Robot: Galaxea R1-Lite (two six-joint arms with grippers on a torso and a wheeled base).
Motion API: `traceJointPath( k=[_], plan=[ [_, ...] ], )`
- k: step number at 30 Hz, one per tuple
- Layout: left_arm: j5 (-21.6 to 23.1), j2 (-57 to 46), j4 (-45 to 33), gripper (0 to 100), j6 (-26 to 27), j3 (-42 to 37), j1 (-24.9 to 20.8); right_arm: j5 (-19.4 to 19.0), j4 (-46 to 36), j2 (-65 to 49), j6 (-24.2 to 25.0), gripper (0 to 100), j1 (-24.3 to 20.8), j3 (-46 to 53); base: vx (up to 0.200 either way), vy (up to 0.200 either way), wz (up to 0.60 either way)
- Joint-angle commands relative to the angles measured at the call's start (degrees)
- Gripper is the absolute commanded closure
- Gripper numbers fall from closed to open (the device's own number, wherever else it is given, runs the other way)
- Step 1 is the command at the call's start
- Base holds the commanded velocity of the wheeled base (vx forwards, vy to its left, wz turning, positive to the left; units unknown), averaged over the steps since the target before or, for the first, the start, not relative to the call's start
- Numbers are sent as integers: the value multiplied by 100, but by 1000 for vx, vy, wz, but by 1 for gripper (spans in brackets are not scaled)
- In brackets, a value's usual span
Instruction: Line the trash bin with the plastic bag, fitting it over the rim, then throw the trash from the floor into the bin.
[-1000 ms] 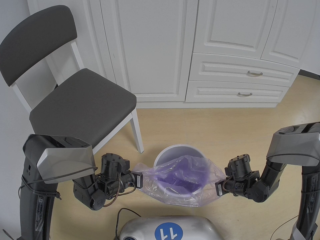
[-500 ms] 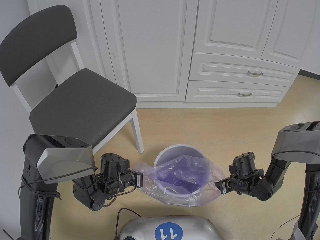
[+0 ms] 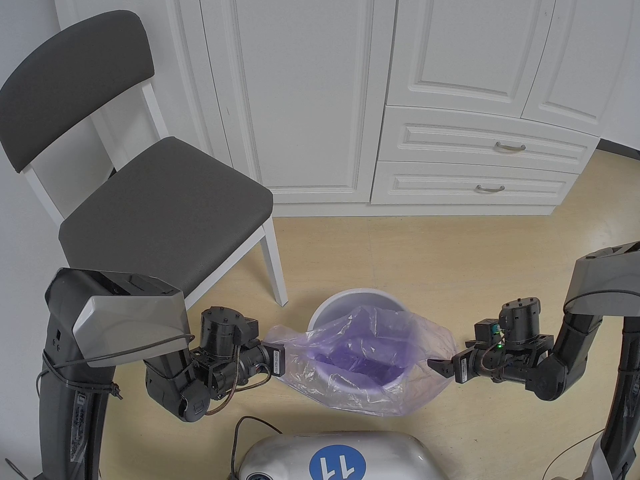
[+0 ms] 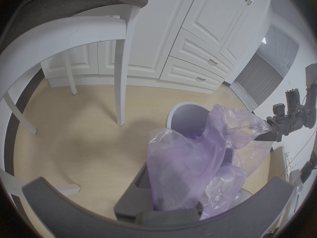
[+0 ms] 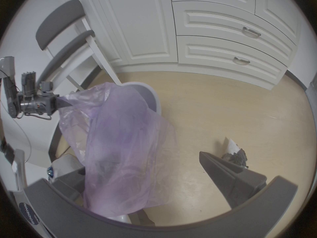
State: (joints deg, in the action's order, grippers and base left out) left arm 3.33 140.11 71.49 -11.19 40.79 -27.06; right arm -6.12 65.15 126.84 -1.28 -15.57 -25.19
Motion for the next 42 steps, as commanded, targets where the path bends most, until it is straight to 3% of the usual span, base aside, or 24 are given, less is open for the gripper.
traceJointPath(
  k=[1, 2, 4, 7, 8, 11, 16, 19, 21, 28, 31, 34, 37, 38, 42],
  plan=[
    [1, -71, 6, 100, -6, -10, 8, -698, 517, -72, -92, 0, 370, 400, 0, 0, 0],
    [1, -80, -3, 100, -6, -10, 8, -759, 561, -63, -101, 0, 388, 418, 0, 0, 0],
    [1, -142, 6, 100, -6, -62, 26, -1286, 956, -54, -136, 0, 564, 620, 0, 0, 0],
    [1, -159, 6, 100, -6, -71, 26, -1480, 1105, -37, -180, 0, 651, 699, 0, 0, 0],
    [1, -159, 6, 100, -6, -71, 26, -1849, 1352, 7, -338, 0, 845, 857, 0, 0, 0],
    [1, -124, 6, 100, -6, -54, 26, -2139, 1387, 104, -408, 0, 942, 893, 0, 0, 0],
    [10, -18, -3, 100, -15, -1, 52, -3106, 1773, 737, -311, 0, 1082, 849, 0, 0, 0],
    [10, 43, -3, 100, -23, 17, 114, -3950, 2485, 1194, -101, 0, 1249, 954, 0, 0, 0],
    [10, 61, -3, 100, -23, 43, 122, -4240, 2485, 1387, 40, 0, 1381, 998, 0, 0, 0],
    [10, 25, -3, 100, -23, 34, 140, -4169, 2485, 851, 348, 0, 1451, 937, 0, 0, 0],
    [10, -27, -29, 100, -32, -18, 122, -3264, 2485, 165, 1121, 0, 1003, 805, 0, 0, 0],
    [10, -27, -135, 100, -41, -1, 122, -2491, 2485, -195, 1402, 0, 651, 673, 0, 0, 0],
    [10, 8, -232, 100, -50, 43, 122, -2324, 2485, -459, 1411, 0, 414, 682, 0, 0, 0],
    [19, 8, -232, 0, -50, 52, 122, -2306, 2485, -538, 1411, 0, 361, 690, 0, 0, 0],
    [10, -1, -196, 0, -41, 8, 131, -2297, 2485, -678, 1394, 0, 247, 655, 0, 0, 0]
  ],
)
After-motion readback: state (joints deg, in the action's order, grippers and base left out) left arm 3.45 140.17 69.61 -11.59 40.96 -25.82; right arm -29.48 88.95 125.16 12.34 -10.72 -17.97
